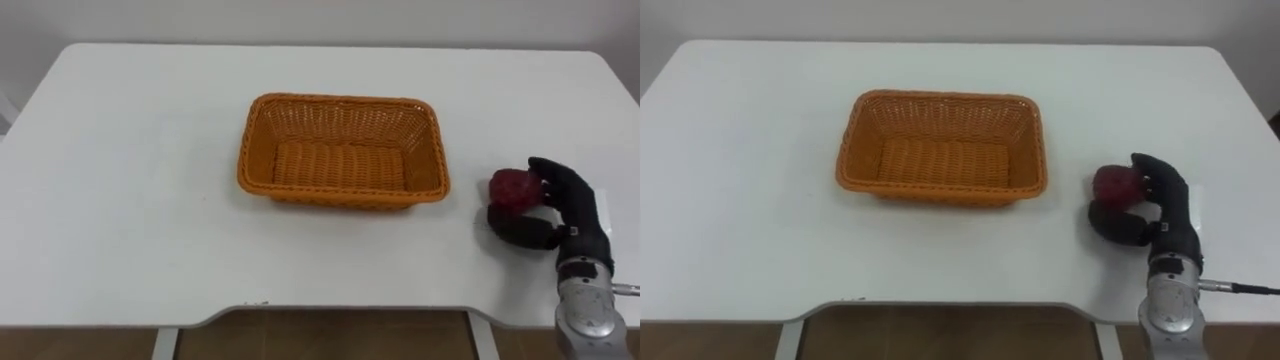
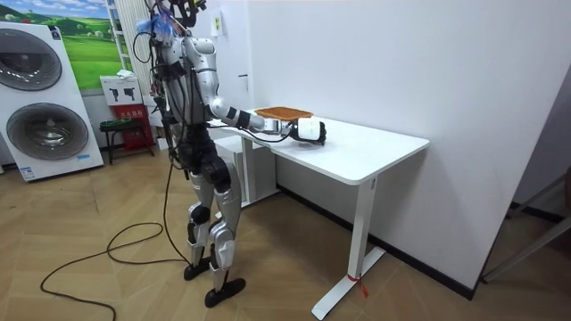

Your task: Pick and place apple

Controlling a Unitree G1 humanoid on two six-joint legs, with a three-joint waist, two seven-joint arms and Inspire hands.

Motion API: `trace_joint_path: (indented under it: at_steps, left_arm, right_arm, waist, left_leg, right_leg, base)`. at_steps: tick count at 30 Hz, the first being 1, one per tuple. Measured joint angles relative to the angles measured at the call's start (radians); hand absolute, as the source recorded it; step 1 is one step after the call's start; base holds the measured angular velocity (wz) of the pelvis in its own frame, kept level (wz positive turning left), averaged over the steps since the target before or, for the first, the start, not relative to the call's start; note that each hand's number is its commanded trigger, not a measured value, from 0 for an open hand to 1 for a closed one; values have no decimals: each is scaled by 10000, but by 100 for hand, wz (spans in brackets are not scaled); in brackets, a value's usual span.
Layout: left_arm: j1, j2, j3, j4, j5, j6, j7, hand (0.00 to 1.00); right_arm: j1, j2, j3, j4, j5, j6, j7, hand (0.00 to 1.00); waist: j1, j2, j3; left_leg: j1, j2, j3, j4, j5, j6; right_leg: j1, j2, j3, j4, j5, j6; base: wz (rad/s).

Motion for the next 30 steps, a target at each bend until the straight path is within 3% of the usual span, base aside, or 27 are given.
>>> trace_joint_path:
  at_steps: [10, 16, 19, 30]
  left_arm:
    - [23, 0, 5, 7, 1, -16, 2, 0]
    - [33, -7, 5, 53, 17, 49, 13, 0]
    - [3, -7, 35, 44, 27, 78, -86, 0]
    - [-36, -38, 82, -57, -6, 93, -73, 0]
  right_arm:
    - [-10, 22, -100, 252, 33, -134, 132, 100]
    - [11, 26, -78, -44, 1277, 232, 68, 100]
    - [188, 55, -54, -993, 1543, 576, -97, 100]
    - [230, -21, 496, -3561, 1492, 669, -295, 100]
  waist:
    - [2, -41, -13]
    - [10, -5, 10]
    - [12, 96, 15]
    - [163, 113, 8]
  left_leg:
    - [21, -1, 0, 82, -1, -1]
    - [66, -8, 24, -43, -1, -2]
    - [-47, -10, 29, -34, 2, -1]
    - [-50, 5, 227, -109, 7, -1]
  right_leg:
    - [49, -1, 16, 8, 2, -3]
    - [75, 3, 54, -4, 8, 5]
    - [-85, 4, 62, 8, 8, 5]
    - [-205, -4, 106, 4, 10, 10]
  base:
    - [0]
    - [-2]
    - [0]
    - [-5]
